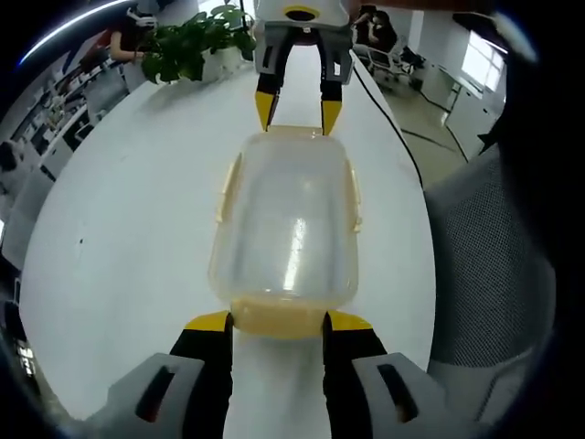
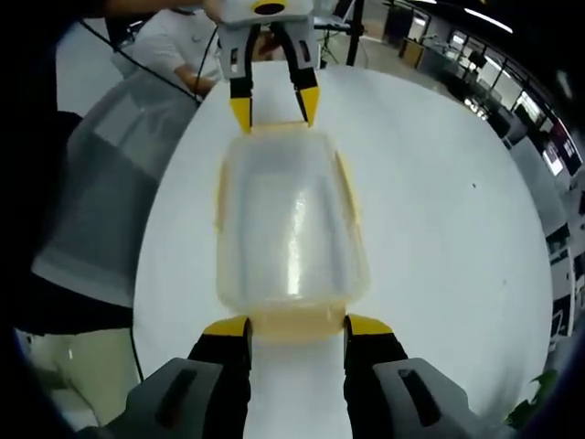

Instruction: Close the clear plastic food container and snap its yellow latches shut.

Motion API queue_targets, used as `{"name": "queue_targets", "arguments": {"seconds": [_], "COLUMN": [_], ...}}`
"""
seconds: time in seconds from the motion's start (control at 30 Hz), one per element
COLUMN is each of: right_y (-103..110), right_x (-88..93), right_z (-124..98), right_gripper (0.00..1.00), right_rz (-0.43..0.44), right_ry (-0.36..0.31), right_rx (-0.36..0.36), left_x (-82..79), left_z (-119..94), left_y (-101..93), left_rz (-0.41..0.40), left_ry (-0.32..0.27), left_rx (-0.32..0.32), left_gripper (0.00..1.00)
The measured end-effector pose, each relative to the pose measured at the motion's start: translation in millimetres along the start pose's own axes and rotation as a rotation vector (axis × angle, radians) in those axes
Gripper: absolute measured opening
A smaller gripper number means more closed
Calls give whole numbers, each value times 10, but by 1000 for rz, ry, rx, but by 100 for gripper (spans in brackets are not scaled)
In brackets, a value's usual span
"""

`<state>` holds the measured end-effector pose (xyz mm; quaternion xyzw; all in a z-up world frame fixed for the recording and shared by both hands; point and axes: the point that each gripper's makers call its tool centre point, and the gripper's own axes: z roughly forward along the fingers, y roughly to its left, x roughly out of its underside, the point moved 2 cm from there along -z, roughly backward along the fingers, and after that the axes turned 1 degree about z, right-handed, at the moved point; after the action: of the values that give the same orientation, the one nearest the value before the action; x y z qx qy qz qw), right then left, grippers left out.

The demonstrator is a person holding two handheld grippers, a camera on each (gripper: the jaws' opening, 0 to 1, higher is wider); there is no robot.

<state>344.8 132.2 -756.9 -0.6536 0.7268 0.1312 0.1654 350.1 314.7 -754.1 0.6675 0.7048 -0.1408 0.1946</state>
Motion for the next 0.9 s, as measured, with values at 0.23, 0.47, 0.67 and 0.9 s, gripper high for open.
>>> {"name": "queue_targets", "arguments": {"seconds": [0.23,0.47,0.67,0.9], "right_y": [-12,-17,-18,-20], "right_x": [-1,21,32,39], "right_z": [8,35,41,53], "right_gripper": [39,39,39,39], "right_rz": [-9,0,0,-5], "right_ry": [-1,-9,-19,-28], "right_rx": [2,1,-4,-11], "left_x": [4,-3,-12,-4], "left_z": [10,35,51,71], "left_y": [4,41,51,48], "left_rz": [-1,17,27,32], "left_ry": [-4,11,11,6], "left_rx": [4,11,23,38], "left_gripper": [37,37,37,38]}}
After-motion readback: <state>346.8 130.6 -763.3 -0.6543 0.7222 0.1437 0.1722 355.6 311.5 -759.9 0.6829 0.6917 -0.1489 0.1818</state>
